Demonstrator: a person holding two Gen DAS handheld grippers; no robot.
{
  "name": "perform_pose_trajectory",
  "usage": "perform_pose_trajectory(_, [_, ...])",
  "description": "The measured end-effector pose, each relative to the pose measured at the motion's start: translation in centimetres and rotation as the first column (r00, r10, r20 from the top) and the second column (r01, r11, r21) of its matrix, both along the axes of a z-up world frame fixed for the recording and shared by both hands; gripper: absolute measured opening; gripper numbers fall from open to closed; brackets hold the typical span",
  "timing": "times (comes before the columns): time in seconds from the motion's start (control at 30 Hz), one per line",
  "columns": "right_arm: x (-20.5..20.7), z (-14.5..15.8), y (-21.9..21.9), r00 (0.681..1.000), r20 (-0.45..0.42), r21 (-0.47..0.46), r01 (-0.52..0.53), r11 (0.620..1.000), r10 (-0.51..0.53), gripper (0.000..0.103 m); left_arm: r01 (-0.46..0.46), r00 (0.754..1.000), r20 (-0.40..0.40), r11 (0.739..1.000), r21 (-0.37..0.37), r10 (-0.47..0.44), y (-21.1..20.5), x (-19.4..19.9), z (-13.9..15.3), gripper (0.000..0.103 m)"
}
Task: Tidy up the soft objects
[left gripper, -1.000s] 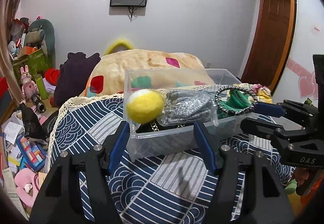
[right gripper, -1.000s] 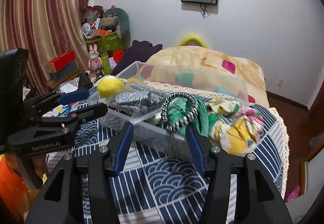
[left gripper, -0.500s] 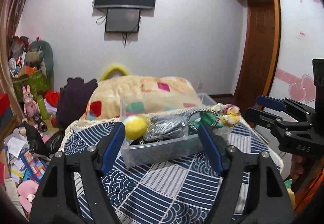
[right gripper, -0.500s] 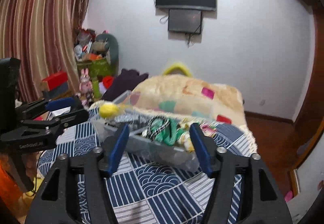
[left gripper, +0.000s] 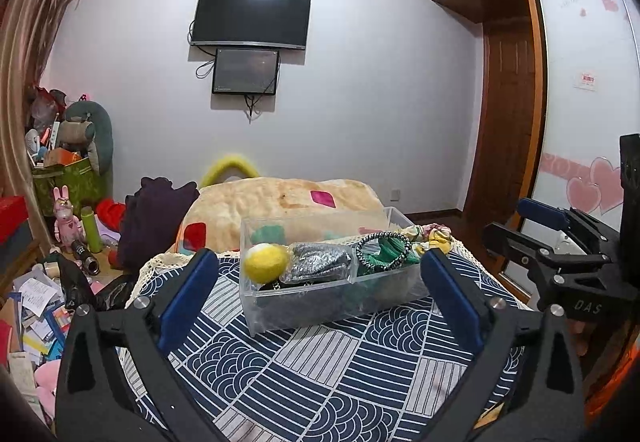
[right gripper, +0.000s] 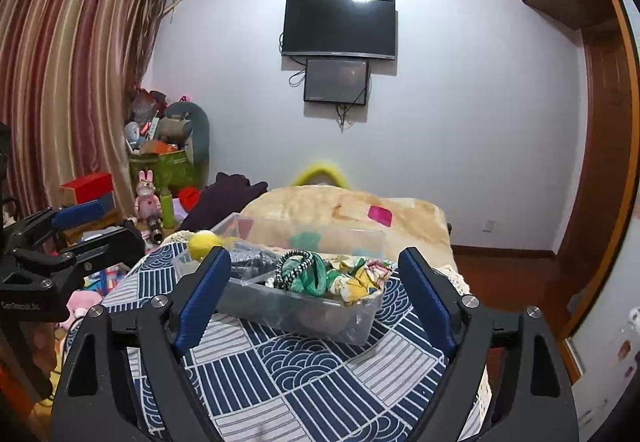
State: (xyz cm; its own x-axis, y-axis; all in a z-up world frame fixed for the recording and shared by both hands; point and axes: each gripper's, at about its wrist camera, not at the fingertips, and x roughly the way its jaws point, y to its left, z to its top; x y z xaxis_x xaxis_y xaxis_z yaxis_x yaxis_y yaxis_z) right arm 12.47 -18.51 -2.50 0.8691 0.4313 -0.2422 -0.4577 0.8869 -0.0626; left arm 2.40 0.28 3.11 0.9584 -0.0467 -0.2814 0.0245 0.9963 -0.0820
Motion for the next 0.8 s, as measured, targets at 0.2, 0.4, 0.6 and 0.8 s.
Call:
perform_pose_trajectory(0.2, [-0.2,-0.7,-0.1,1.000,-0.009,0.005,0.006,1.000,-0.005,0.086,-0.014,1.000,-0.002,1.000,0.009,0.014,-0.3,0.1,-0.8,0.103])
perform_pose_trajectory(0.4, [-0.6,-1.2,-0.2,1.000,-0.016,0.008,0.005,1.000,-0.004,0.086,-0.017,1.000,-0.007,1.000,0.001,0.017,-0.2,0.2,-1.1,0.103])
perform_pose_trajectory(0.6, [-0.8,-1.1,-0.2,1.000,-0.015,0.010,0.002,1.000,-0.002,0.086,-0.019,1.000,-0.006,1.000,0.002,0.019,-0.2,0.2,-1.2,0.103])
perform_pose_trajectory(0.8, [-1.1,-1.0,-0.2,1.000,-0.011,0.012,0.000,1.000,0.000,0.086,-0.018,1.000,-0.004,1.000,0.006,0.018,-0.3,0.1,-1.3,0.103])
